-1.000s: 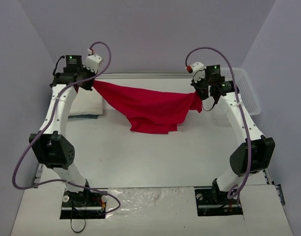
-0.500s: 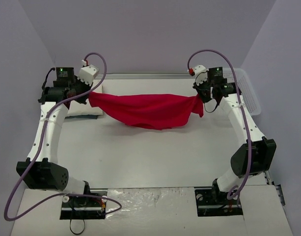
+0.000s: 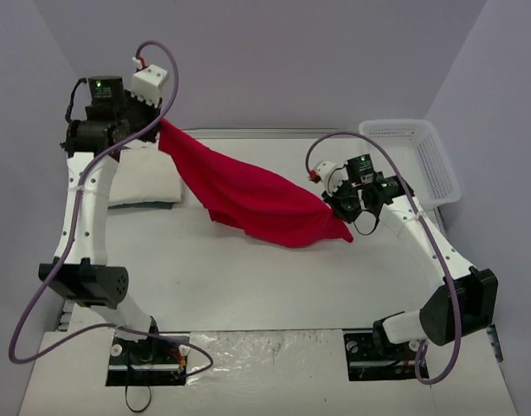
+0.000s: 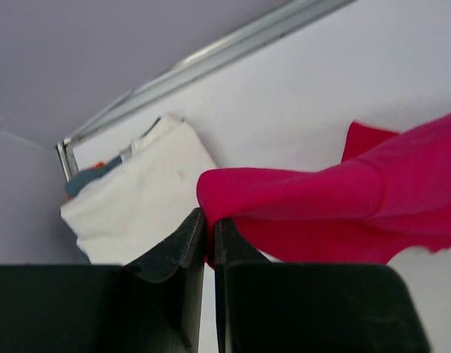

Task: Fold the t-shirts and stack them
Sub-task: Flatten out the tshirt

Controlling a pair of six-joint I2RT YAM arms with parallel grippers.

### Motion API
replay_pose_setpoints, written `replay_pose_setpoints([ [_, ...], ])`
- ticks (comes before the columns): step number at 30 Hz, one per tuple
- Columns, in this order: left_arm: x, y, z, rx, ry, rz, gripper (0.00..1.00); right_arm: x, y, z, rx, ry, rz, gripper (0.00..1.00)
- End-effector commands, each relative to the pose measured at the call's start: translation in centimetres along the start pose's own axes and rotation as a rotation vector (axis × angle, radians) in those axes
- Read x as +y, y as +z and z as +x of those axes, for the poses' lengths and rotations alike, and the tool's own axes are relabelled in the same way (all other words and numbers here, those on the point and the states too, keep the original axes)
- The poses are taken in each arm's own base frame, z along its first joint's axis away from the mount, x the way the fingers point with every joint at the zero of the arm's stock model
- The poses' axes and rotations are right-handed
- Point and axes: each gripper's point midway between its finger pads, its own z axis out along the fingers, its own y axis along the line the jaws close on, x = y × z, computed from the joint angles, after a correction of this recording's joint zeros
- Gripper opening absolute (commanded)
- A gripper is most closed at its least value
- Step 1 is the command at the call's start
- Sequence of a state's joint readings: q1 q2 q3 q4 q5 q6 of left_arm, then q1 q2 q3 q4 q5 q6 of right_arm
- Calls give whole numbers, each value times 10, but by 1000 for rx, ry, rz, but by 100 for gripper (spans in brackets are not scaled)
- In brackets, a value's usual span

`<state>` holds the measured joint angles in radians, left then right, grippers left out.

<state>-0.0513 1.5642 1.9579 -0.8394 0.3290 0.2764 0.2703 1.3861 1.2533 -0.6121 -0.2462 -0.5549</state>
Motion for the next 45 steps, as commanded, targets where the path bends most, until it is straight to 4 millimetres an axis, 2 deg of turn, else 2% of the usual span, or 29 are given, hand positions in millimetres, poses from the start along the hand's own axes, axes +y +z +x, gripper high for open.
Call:
replay_pose_setpoints([
  [1,-18,26,-34,-37,-41,63,2,41,3,9,40,-84,-84,0],
  [3,-22,47,-54,-46,0,52,2,61,7,11,47,-109,-132,0],
  [4,-40,55,-57,-34,26,82,2,68,7,11,50,-116,-147,0],
  [6,-52,78,-69,-38,49,91,2,84,8,8,54,-156,-172,0],
  [7,-71,87,-74,-45,71,124,3,89,8,9,60,-161,-183,0],
  [8,-79,108,-67,-16,82,125,3,91,8,8,59,-166,-193,0],
  [9,-86,110,-80,-53,99,125,2,92,9,8,64,-167,-201,0],
  [12,-127,141,-82,-62,139,178,2,91,12,12,81,-176,-199,0],
  [15,-167,163,-78,-63,169,224,3,90,15,16,99,-191,-194,0],
  [16,-178,172,-69,-42,173,246,2,90,17,19,112,-191,-190,2],
  [17,-195,178,-63,-29,187,273,26,91,20,23,128,-189,-197,23],
  [19,-213,190,-48,0,215,308,72,91,26,28,153,-193,-199,37],
  [20,-217,196,-41,17,222,308,84,90,30,31,169,-191,-200,43],
  [21,-221,199,-38,21,230,301,94,90,33,33,176,-192,-199,44],
  [22,-219,202,-32,40,226,282,97,89,36,32,178,-193,-196,45],
  [24,-210,202,-32,42,221,252,94,88,42,30,182,-191,-198,46],
  [26,-198,193,-34,42,225,218,94,86,45,20,162,-191,-197,46],
  [29,-170,177,-37,28,206,161,94,80,44,-4,113,-198,-190,46],
  [30,-152,174,-36,25,179,130,94,79,45,-11,101,-200,-190,46],
  [31,-139,157,-44,-1,162,106,94,78,48,-16,100,-201,-194,46],
  [33,-120,157,-22,30,117,81,94,74,48,-36,60,-205,-189,45],
  [34,-95,141,-25,9,83,40,94,73,53,-41,63,-206,-195,45],
  [35,-89,144,-4,44,63,42,94,68,51,-55,35,-206,-182,45],
  [38,-50,121,11,33,0,-13,94,66,60,-70,27,-204,-186,45],
  [40,-39,116,54,103,-22,-27,94,61,64,-94,-11,-196,-177,46],
  [41,-32,108,48,79,-28,-39,94,62,71,-90,9,-187,-186,47],
  [43,-23,100,73,112,-54,-44,94,60,84,-106,4,-159,-182,47],
  [44,-24,94,86,131,-65,-38,94,56,84,-121,-24,-154,-172,47],
  [45,-22,91,93,136,-78,-37,94,58,99,-121,-5,-147,-185,47],
])
